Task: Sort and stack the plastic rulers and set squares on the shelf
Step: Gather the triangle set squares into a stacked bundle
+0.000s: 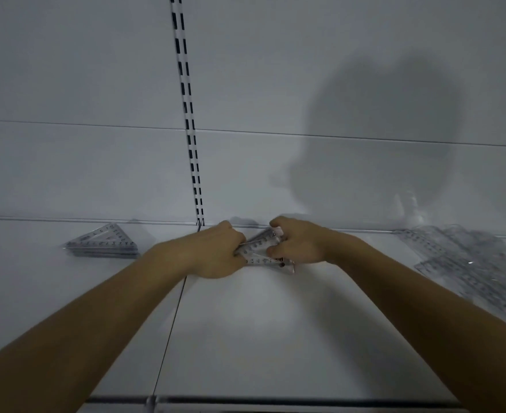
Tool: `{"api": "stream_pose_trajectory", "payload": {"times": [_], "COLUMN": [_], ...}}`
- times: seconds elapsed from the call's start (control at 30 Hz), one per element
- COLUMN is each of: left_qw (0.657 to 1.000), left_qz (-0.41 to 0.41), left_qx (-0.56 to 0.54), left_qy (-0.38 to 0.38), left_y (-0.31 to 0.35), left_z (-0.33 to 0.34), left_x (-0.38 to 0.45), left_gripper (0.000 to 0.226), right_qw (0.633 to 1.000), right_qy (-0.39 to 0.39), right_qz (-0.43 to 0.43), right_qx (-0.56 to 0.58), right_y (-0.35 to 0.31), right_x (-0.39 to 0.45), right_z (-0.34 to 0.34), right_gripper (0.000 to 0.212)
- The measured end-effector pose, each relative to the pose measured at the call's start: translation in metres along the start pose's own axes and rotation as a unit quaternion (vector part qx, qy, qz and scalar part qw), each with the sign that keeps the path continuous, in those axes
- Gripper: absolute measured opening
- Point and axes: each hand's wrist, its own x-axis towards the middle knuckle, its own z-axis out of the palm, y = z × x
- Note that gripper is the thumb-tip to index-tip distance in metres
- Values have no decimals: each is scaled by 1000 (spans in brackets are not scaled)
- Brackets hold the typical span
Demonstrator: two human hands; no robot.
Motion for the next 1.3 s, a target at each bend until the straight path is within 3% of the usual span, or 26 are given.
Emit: {"api": "stream_pose_trajectory", "payload": {"times": [0.1,0.3,0.4,0.6,0.73,0.83,0.97,1.1,1.3], "left_qw": [998,994,994,996,995,995,993,989,984], "left_qz": [-14,-21,-5,-7,-13,-8,-41,-57,-41], "left_qx": [48,97,108,93,92,91,109,134,171], "left_qy": [-42,-48,-27,14,25,29,29,40,40], "left_y": [3,6,-1,2,2,7,3,1,0], "left_z": [-8,-18,-16,-21,-24,-26,-21,-20,-26], "left_x": [3,2,3,6,3,1,4,-2,-8], "left_gripper": [24,25,33,23,27,49,45,42,46], "right_qw": [999,996,995,995,994,996,981,976,970], "right_qy": [-35,-60,-70,-67,-74,-68,-4,17,20], "right_qz": [8,24,35,55,61,43,10,8,13], "right_qx": [26,54,67,50,54,-44,-194,-219,-243], "right_y": [-4,-3,-5,-12,-9,-8,-13,-19,-27], "right_x": [1,9,12,21,16,7,9,13,13], "right_z": [-9,-19,-21,-31,-33,-28,-17,-13,-12], "right_gripper": [44,46,48,39,52,65,34,46,40]}}
